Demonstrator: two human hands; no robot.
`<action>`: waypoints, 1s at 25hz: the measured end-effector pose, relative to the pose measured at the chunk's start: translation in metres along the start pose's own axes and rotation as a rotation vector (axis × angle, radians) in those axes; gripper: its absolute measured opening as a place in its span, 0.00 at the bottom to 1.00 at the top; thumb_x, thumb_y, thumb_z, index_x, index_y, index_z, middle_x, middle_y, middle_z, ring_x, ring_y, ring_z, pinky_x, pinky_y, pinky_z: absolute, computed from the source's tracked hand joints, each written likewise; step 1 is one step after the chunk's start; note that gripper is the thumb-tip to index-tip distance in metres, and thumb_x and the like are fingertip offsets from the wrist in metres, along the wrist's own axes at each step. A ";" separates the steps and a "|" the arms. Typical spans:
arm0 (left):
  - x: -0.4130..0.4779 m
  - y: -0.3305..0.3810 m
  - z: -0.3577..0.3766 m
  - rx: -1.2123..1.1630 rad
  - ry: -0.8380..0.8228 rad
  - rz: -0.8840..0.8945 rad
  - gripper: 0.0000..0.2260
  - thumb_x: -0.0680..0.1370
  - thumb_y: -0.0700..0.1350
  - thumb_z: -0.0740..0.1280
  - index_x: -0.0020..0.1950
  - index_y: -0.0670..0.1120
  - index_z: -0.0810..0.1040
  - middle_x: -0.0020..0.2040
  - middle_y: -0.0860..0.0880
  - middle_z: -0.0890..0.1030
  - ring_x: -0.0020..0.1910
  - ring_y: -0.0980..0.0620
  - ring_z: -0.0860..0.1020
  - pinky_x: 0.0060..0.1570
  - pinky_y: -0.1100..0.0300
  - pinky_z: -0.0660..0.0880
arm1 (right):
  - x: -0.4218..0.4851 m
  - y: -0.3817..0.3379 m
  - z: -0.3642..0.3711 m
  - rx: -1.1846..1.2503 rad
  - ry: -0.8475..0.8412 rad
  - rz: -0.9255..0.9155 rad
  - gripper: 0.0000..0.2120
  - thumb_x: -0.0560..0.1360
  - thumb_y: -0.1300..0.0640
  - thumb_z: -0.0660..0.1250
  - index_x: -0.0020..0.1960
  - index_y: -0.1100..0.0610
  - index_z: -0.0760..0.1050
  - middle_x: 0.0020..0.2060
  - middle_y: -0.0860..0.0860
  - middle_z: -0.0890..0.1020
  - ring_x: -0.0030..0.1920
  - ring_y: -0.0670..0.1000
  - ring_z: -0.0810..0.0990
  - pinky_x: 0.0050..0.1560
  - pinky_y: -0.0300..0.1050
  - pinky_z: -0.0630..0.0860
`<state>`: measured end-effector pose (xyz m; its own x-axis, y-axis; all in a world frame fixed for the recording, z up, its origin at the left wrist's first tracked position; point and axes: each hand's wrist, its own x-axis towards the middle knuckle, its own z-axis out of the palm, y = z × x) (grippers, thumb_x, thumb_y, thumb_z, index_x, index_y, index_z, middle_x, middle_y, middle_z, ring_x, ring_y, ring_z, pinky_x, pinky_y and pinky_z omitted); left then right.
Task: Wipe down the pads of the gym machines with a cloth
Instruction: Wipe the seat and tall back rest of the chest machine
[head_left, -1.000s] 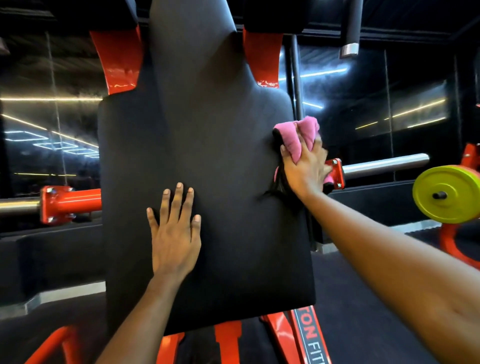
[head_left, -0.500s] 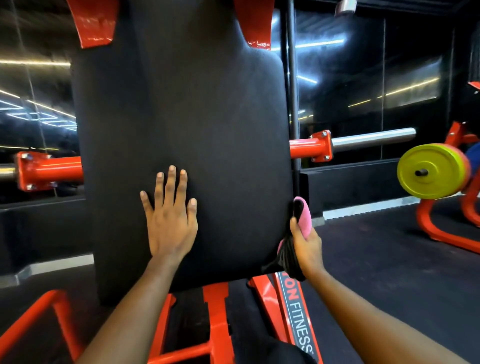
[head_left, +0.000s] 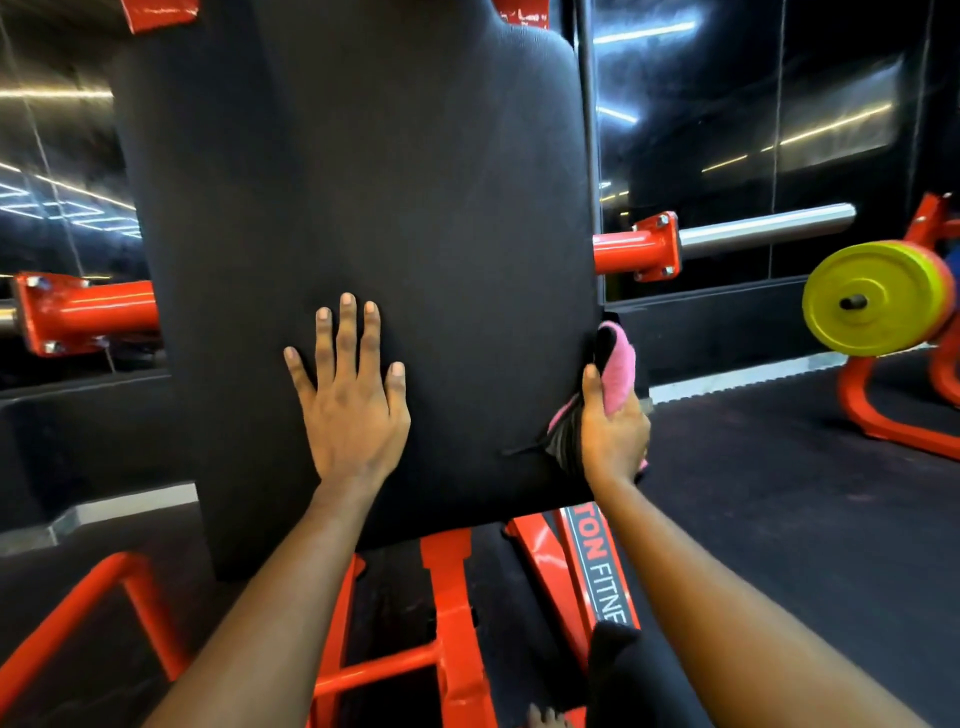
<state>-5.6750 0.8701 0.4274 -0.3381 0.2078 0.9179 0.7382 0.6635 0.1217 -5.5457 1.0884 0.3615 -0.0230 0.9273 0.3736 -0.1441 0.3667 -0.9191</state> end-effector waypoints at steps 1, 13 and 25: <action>0.000 0.000 0.000 -0.001 -0.003 0.001 0.29 0.83 0.51 0.58 0.82 0.51 0.51 0.83 0.51 0.49 0.81 0.49 0.44 0.77 0.36 0.46 | -0.009 0.013 -0.002 -0.015 0.019 0.033 0.31 0.74 0.29 0.63 0.70 0.46 0.75 0.55 0.54 0.85 0.58 0.58 0.82 0.61 0.51 0.75; -0.004 -0.012 -0.002 0.033 -0.046 0.063 0.30 0.83 0.51 0.57 0.82 0.52 0.48 0.83 0.51 0.46 0.81 0.50 0.43 0.78 0.40 0.44 | -0.111 0.059 0.044 0.594 0.110 0.650 0.29 0.79 0.32 0.60 0.68 0.54 0.73 0.55 0.53 0.81 0.53 0.54 0.80 0.57 0.47 0.75; -0.027 -0.028 -0.008 0.013 -0.082 0.098 0.27 0.83 0.48 0.57 0.82 0.53 0.53 0.83 0.51 0.49 0.81 0.51 0.45 0.79 0.43 0.47 | -0.101 0.044 0.044 0.858 0.175 0.698 0.21 0.81 0.36 0.59 0.48 0.53 0.76 0.43 0.49 0.86 0.39 0.49 0.86 0.41 0.41 0.77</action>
<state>-5.6818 0.8397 0.4025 -0.3115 0.3295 0.8913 0.7624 0.6465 0.0275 -5.5928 1.0072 0.2887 -0.2356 0.9321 -0.2752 -0.7899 -0.3486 -0.5044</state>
